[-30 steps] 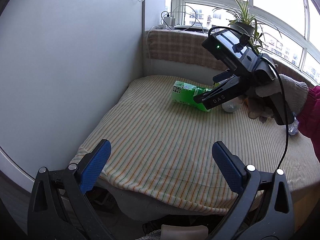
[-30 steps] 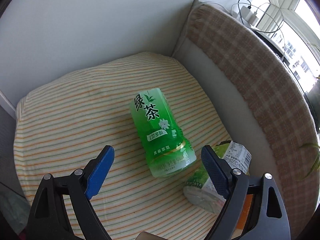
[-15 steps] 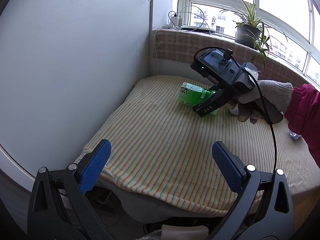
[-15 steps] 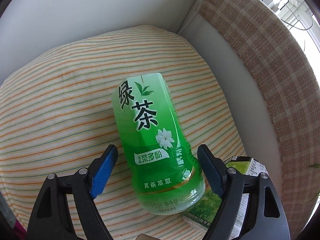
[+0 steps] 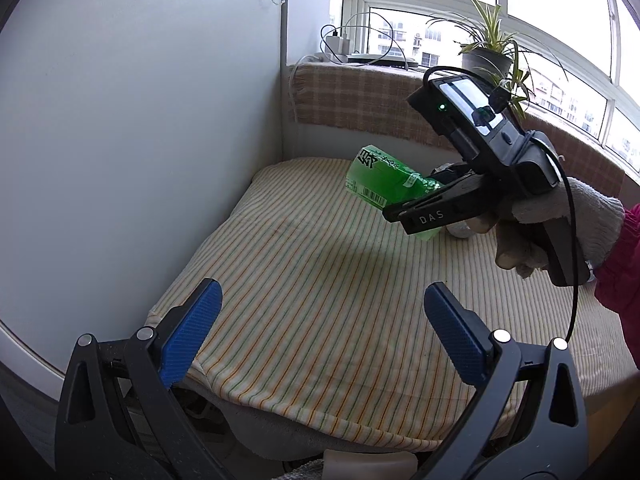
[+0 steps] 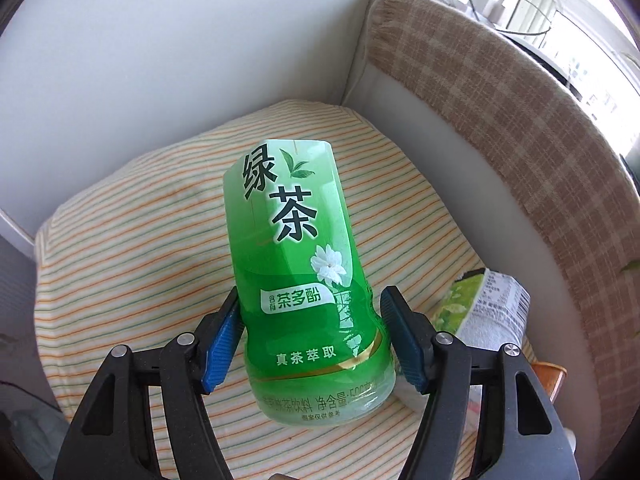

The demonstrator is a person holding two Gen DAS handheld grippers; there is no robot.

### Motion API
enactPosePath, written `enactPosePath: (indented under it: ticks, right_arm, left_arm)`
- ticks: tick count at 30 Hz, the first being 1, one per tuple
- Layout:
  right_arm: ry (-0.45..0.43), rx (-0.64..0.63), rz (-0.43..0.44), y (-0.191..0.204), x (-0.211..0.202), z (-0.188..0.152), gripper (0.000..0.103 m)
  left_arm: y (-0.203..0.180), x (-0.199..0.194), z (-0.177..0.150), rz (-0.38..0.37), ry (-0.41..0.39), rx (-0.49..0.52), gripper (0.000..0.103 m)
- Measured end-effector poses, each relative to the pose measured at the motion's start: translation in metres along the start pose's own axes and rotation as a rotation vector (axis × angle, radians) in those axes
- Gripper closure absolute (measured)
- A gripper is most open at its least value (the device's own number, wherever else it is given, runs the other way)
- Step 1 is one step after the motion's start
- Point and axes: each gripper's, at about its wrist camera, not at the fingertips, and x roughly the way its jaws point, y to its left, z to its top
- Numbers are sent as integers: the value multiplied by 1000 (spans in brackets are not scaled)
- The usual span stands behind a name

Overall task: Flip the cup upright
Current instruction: 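Lift the green tea bottle up with the right gripper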

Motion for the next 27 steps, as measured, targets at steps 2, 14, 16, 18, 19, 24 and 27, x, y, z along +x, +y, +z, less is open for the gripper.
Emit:
enactPosePath:
  ticks: [2, 14, 16, 18, 19, 24, 27]
  right_arm:
    - [-34, 48, 8, -3, -17, -10, 36]
    - [-148, 371, 3, -35, -86, -89, 36]
    - [-156, 452, 6, -43, -91, -107, 36]
    - [-149, 542, 7, -50, -97, -130, 36]
    - [-141, 588, 5, -53, -98, -142, 36]
    - [-95, 819, 32, -75, -90, -197, 36]
    - [-72, 933, 68, -82, -80, -222, 36]
  left_arm:
    - [-5, 1, 3, -7, -7, 11, 0]
    - [-36, 8, 10, -50, -21, 66, 0]
    - [-44, 10, 12, -67, -20, 83, 0]
    - [-55, 11, 14, -87, -24, 101, 0]
    - [-61, 12, 15, -97, -26, 112, 0]
    - [-87, 18, 17, -154, -12, 144, 0]
    - [-102, 22, 16, -180, 4, 159, 0]
